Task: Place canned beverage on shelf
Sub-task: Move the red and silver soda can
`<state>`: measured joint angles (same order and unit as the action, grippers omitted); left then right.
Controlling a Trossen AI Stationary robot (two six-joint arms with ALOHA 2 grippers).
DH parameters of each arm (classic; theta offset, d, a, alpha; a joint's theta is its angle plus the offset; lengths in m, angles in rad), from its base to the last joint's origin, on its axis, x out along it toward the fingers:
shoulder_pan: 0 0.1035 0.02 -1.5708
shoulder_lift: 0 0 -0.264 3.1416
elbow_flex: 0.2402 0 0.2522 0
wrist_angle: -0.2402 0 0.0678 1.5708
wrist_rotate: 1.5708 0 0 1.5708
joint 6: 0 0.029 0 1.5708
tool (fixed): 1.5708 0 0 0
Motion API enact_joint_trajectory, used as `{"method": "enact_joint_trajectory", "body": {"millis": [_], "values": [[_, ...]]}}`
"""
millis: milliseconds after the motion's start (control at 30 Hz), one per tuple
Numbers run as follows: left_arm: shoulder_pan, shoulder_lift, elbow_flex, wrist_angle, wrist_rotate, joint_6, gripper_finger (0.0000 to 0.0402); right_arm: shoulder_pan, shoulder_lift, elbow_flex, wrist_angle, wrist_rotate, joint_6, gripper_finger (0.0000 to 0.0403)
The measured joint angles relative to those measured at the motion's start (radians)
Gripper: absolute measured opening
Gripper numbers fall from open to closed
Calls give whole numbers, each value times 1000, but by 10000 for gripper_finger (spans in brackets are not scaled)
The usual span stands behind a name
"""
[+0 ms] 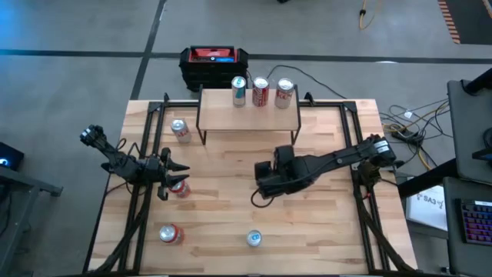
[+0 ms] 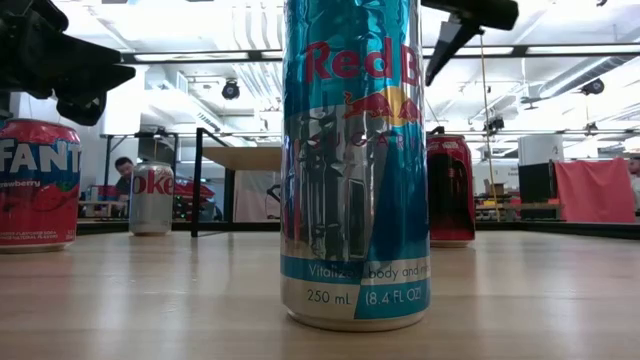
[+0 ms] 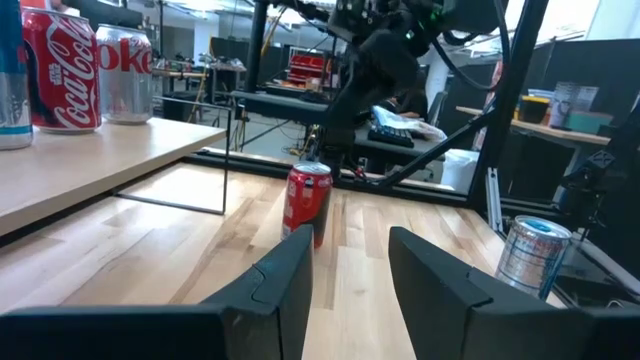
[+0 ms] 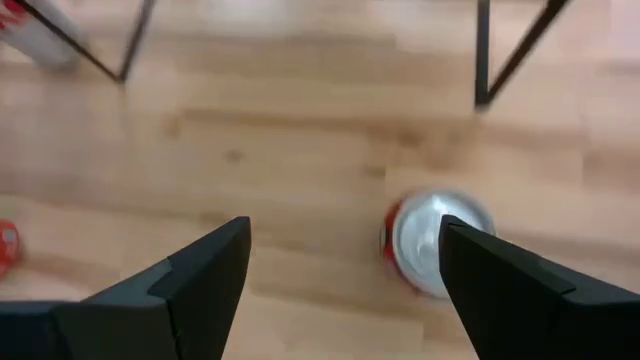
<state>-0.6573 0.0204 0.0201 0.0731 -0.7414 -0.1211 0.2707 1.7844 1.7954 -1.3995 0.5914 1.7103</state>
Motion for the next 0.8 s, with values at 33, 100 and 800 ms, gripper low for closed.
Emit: {"method": "enact_joint_trajectory", "body": {"millis": [33, 100, 800], "values": [[0, 0, 0, 0, 0, 0, 118, 0, 1, 0, -1, -34, 0, 299], [0, 0, 0, 0, 0, 0, 118, 0, 3, 0, 0, -96, 0, 299], [0, 0, 0, 0, 0, 0, 118, -2, -62, 168, 42, -278, -255, 299]]}}
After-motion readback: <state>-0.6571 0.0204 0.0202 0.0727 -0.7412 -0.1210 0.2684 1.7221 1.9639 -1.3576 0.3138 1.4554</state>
